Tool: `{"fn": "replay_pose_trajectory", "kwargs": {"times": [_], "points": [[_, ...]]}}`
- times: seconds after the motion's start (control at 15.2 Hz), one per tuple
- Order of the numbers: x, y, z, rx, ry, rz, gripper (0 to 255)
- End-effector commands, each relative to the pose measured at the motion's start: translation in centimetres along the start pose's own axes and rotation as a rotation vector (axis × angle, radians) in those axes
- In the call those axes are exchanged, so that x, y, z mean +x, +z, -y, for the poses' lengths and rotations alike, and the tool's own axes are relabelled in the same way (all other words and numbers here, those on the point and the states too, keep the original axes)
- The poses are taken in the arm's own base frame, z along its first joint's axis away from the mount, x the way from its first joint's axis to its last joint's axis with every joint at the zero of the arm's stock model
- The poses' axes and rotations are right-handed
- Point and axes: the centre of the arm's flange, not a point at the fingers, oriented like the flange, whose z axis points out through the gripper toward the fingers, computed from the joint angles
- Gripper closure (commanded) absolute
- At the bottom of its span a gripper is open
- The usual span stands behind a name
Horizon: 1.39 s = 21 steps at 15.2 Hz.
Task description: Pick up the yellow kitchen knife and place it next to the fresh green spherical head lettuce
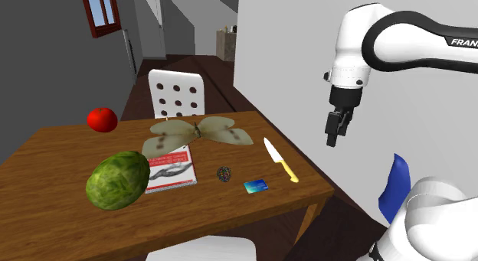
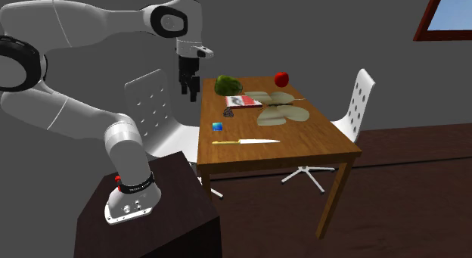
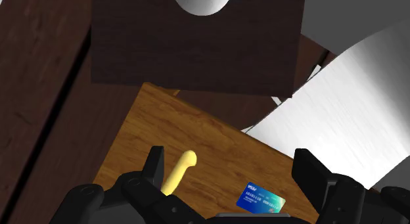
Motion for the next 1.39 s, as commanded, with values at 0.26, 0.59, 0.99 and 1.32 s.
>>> {"fn": "replay_pose_trajectory", "kwargs": {"times": [0.26, 0.59, 0.99, 1.32], "points": [[2.6, 3.8, -1.3, 0.01, 0.065, -0.061, 0], [6.0, 8.3, -3.2, 0.023, 0.147, -0.137, 0], [10.3, 13.4, -5.7, 0.038, 0.245, -0.229, 0], [14.0, 17.4, -8.0, 0.051, 0.327, -0.305, 0]]}}
